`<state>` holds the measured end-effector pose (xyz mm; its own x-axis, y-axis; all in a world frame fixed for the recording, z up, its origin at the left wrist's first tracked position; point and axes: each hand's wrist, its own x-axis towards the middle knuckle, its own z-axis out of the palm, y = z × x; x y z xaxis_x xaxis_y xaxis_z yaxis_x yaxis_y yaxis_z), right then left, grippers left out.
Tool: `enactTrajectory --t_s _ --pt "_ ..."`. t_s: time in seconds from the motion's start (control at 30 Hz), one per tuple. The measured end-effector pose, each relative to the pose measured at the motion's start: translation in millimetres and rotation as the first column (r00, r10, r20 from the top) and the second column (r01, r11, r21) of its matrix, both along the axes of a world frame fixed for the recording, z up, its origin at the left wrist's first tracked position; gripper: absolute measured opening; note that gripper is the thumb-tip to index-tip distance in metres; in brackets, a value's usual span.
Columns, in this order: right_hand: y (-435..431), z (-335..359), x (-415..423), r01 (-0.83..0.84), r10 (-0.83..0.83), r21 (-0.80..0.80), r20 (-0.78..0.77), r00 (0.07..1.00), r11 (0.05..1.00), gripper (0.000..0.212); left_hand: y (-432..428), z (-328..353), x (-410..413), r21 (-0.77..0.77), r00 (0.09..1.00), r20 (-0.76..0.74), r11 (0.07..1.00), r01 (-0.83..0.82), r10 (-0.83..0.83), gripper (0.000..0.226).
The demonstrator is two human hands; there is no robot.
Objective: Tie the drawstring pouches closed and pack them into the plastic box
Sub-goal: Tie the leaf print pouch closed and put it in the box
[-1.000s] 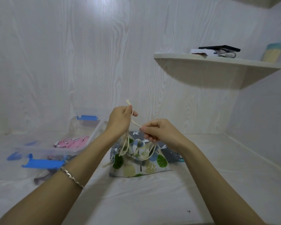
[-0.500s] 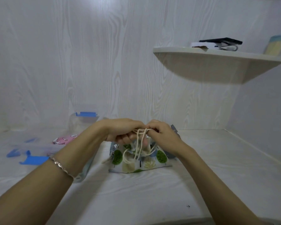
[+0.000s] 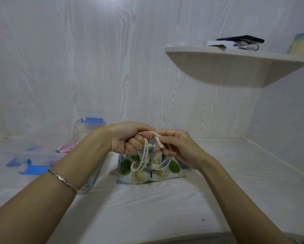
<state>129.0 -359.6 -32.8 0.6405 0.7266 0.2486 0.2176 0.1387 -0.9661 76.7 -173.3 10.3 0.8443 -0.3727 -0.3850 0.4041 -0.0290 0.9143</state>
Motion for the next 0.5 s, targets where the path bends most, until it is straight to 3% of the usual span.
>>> enactTrajectory --t_s 0.07,0.23,0.43,0.5 --pt "1.5 -1.5 1.6 0.005 -0.005 0.021 -0.021 1.0 1.0 0.026 0.7 0.9 -1.1 0.003 1.0 0.003 1.0 -0.016 0.016 0.045" --pt "9.9 -4.9 -6.2 0.115 -0.116 0.015 0.124 0.985 0.993 0.018 -1.1 -0.8 -0.5 -0.02 0.999 -0.037 1.0 0.012 -0.013 0.047" --pt "22.9 -6.9 -17.4 0.243 -0.273 0.215 0.119 0.955 0.946 0.01 1.5 6.3 -3.4 -0.041 0.995 -0.005 0.995 -0.095 0.095 0.043" --pt "27.9 -11.1 -15.4 0.323 -0.354 0.23 0.11 0.929 0.918 0.025 -0.5 7.8 -4.0 0.019 0.989 0.04 0.99 -0.143 0.142 0.044"
